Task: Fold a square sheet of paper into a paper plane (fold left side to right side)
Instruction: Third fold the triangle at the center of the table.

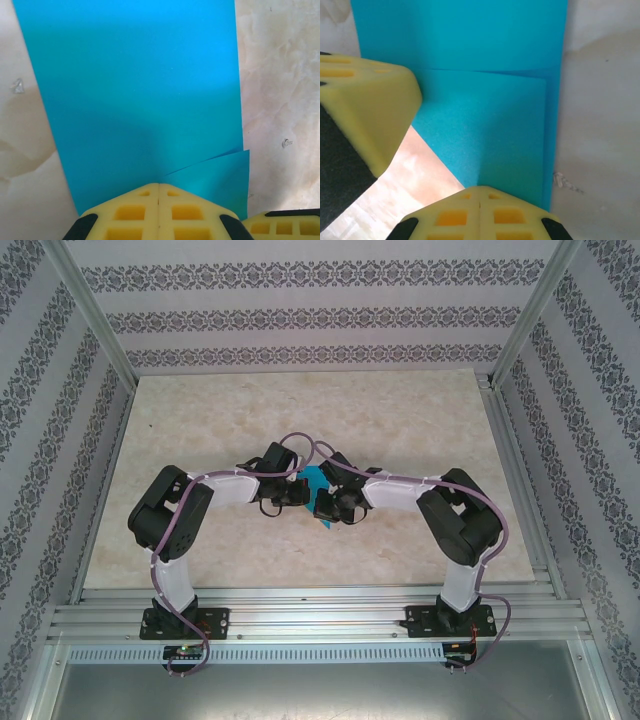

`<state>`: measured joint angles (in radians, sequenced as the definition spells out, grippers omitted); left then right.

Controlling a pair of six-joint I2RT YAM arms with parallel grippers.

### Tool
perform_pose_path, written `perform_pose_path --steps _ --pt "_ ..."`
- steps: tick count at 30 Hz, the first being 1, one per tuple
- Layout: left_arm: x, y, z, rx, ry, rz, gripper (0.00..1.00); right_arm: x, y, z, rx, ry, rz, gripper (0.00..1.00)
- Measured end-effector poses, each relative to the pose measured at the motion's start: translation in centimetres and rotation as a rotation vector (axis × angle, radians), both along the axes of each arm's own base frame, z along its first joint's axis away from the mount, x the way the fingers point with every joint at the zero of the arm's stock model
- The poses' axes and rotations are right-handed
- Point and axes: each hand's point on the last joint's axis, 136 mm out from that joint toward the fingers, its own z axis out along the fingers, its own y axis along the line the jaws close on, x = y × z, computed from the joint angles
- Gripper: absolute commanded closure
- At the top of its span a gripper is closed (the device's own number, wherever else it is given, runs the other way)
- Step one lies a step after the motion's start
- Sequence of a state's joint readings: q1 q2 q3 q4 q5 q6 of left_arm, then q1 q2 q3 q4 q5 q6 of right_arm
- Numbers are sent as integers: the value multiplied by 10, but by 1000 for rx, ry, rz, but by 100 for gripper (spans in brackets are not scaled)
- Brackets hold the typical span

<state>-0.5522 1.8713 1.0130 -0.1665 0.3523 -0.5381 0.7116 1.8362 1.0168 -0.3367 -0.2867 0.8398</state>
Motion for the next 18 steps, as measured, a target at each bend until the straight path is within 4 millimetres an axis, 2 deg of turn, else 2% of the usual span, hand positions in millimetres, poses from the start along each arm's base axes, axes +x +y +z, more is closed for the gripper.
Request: perform_pose_path --steps 11,15,18 --pt "0 0 0 1 -1 -1 93 -41 -36 -1 12 -11 -7 100" --pt "0 0 1 -1 -3 -2 86 -52 -45 1 -22 18 4 100" --pt "-1 0 5 -7 0 -1 73 -55 -54 4 -54 32 27 98"
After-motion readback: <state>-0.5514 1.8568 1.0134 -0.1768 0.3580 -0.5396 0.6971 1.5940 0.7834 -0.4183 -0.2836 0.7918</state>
